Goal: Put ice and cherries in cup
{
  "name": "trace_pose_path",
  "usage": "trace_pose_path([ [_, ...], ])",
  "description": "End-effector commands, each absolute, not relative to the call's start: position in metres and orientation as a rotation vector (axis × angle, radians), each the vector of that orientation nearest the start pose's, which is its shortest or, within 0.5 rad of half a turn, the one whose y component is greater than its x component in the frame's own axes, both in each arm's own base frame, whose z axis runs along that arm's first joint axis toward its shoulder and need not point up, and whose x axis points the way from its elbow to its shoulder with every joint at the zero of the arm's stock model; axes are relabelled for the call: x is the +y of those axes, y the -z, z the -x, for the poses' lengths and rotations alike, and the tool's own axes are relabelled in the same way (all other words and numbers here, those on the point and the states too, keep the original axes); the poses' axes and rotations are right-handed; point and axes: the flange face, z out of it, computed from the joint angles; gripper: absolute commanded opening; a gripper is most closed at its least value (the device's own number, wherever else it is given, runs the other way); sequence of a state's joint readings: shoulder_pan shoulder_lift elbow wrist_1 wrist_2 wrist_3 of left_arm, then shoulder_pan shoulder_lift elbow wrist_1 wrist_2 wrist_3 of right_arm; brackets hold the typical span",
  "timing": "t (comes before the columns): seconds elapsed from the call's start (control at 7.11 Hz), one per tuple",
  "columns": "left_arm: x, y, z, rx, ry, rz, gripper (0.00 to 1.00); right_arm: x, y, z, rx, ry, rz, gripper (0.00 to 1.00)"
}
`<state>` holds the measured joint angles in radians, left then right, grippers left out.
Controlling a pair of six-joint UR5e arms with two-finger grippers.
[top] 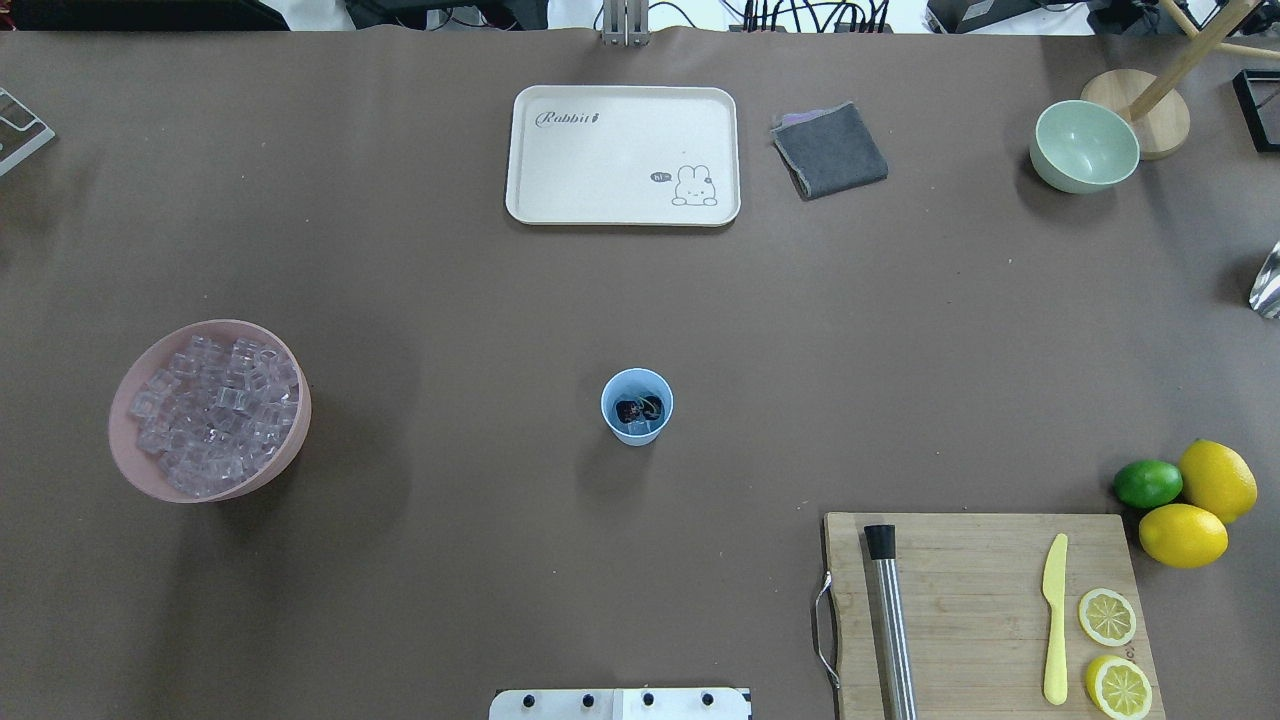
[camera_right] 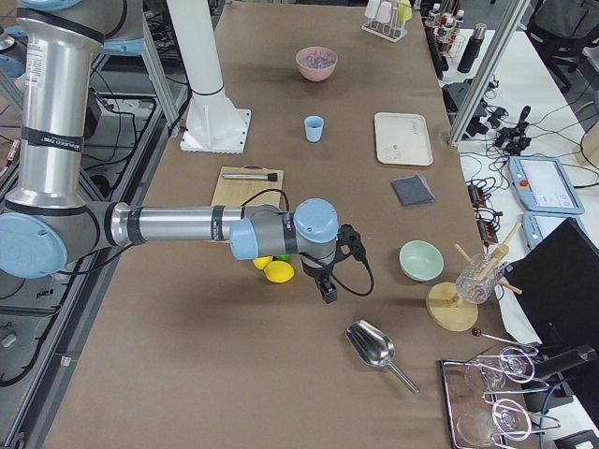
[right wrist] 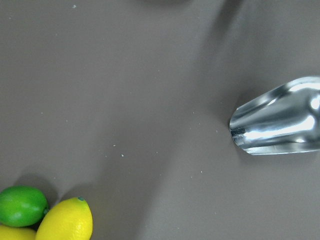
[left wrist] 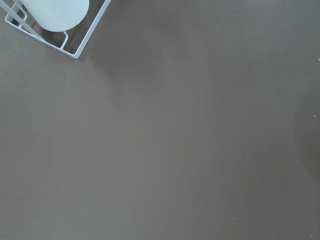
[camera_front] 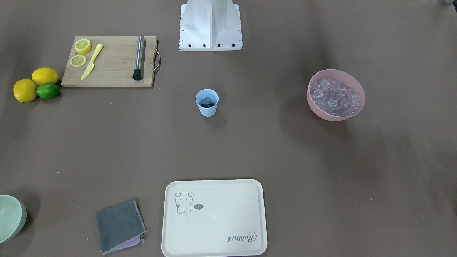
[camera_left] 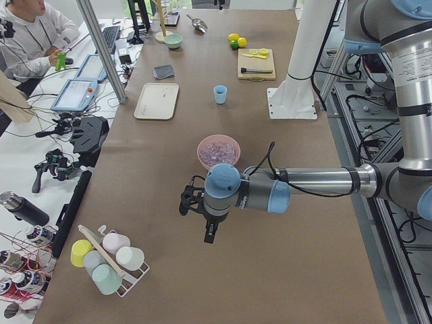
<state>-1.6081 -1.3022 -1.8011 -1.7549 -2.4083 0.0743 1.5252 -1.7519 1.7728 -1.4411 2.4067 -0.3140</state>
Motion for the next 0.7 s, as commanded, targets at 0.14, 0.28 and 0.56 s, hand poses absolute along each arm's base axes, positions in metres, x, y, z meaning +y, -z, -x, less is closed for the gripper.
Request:
trace_pose_path([
  [0.14, -0.375, -0.646, 0.077, 0.820, -0.084, -0.175, 0.97, -0.418, -0.636, -0.059, -0.780, 0.371, -0.251, 1.00],
  [0.28, -0.374, -0.642, 0.078, 0.819, -0.082, -0.180, 0.97, -0.419, -0.636, -0.064, -0.769, 0.363, -0.255, 1.00],
  [0.56, -0.379, -0.643, 0.077, 0.820, -0.081, -0.174, 0.97, -0.415, -0.635, -0.068, -0.768, 0.352, -0.259, 1.00],
])
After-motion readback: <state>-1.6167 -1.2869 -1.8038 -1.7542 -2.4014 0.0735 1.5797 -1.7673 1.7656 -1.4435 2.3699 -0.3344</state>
